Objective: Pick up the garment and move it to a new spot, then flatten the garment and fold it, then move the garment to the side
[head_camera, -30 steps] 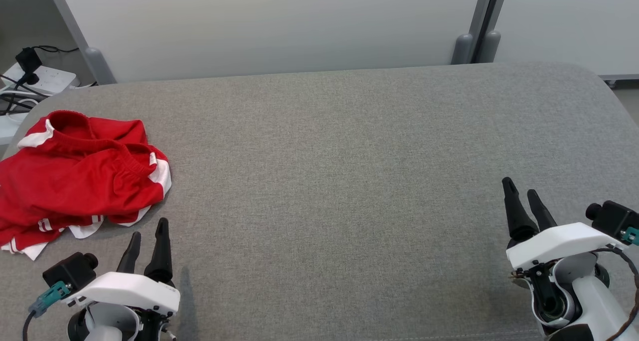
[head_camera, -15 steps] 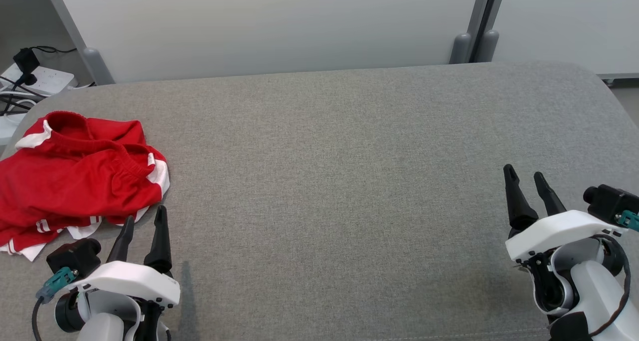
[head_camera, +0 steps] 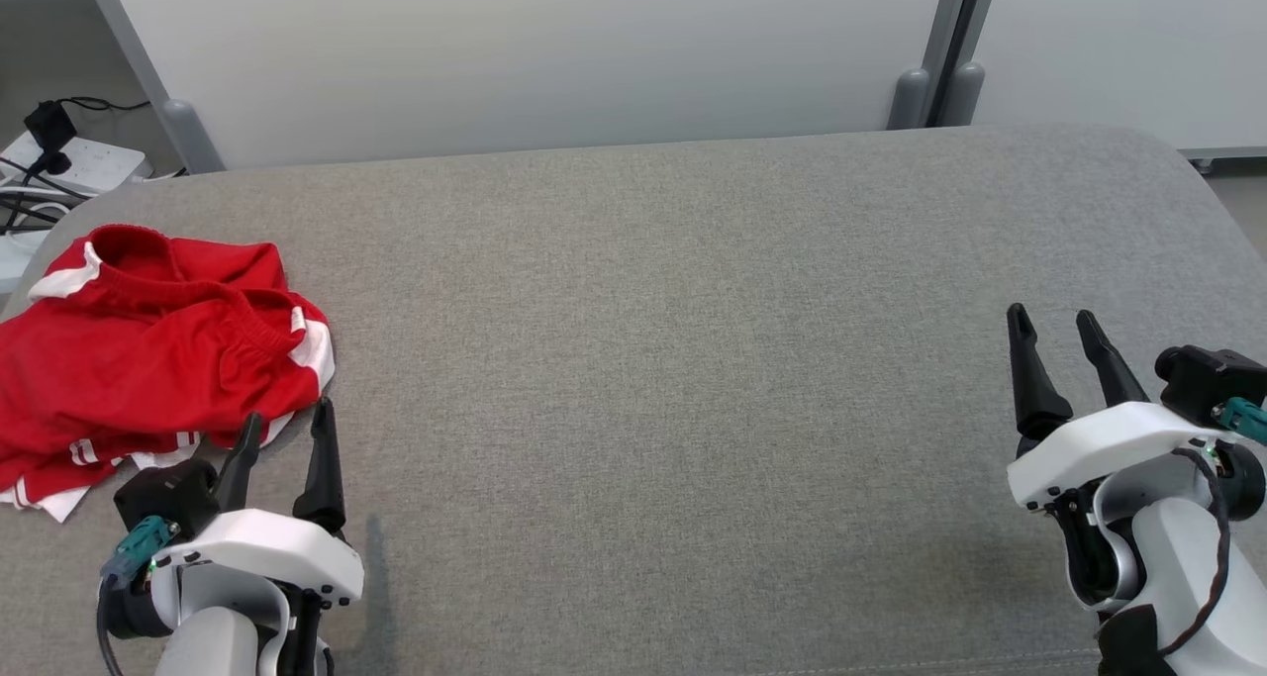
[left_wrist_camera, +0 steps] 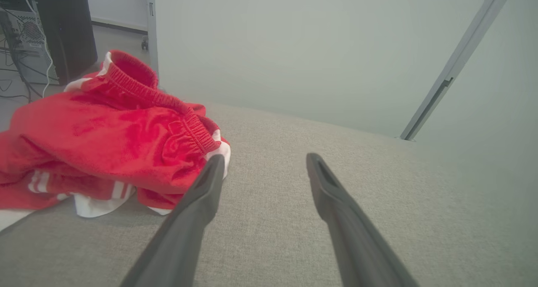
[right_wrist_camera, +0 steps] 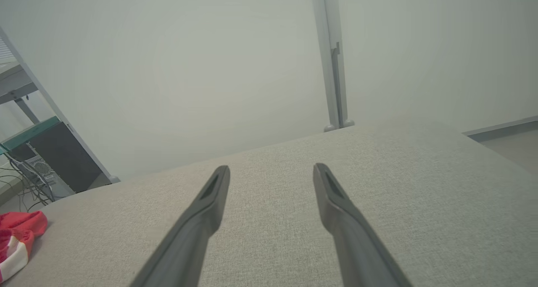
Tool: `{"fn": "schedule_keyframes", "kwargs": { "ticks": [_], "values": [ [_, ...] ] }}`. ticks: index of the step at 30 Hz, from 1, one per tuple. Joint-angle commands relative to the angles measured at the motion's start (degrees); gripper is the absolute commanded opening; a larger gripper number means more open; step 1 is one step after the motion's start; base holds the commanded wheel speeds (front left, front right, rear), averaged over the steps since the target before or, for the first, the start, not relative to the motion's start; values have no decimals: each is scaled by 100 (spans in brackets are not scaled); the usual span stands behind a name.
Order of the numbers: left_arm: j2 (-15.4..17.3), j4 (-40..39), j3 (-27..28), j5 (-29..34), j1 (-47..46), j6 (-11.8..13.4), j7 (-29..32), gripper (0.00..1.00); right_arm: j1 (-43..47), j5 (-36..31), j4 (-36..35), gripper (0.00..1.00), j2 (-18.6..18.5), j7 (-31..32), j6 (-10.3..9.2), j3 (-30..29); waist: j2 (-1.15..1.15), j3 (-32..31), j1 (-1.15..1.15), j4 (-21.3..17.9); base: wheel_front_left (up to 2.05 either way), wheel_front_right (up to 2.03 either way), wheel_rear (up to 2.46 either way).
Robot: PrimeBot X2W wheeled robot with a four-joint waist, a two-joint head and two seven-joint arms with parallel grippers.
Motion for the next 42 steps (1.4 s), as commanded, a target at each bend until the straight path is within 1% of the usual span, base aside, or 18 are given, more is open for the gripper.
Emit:
{"fn": "schedule_keyframes", "kwargs": {
  "ticks": [1,18,36,39,42],
  "values": [
    [115,-111,153,215,-322,46,-93,100,-250,-207,-55,100,-33,-100,38,87,0,-4,0,-9,0,0,0],
    [73,-32,334,1441,-435,33,-378,100,-383,-1354,-49,100,11,-385,42,111,0,-35,0,-25,0,0,0],
    [44,73,453,1507,-438,41,-378,100,-381,-1467,65,100,38,-385,42,-143,0,3,0,-21,0,0,0],
    [35,90,454,1514,-455,46,-378,100,-395,-1479,57,100,47,-385,42,-128,0,10,0,14,0,0,0],
    [25,98,476,1492,-480,51,-378,100,-405,-1469,29,100,49,-385,42,-70,0,29,0,129,0,0,0]
  ]
}}
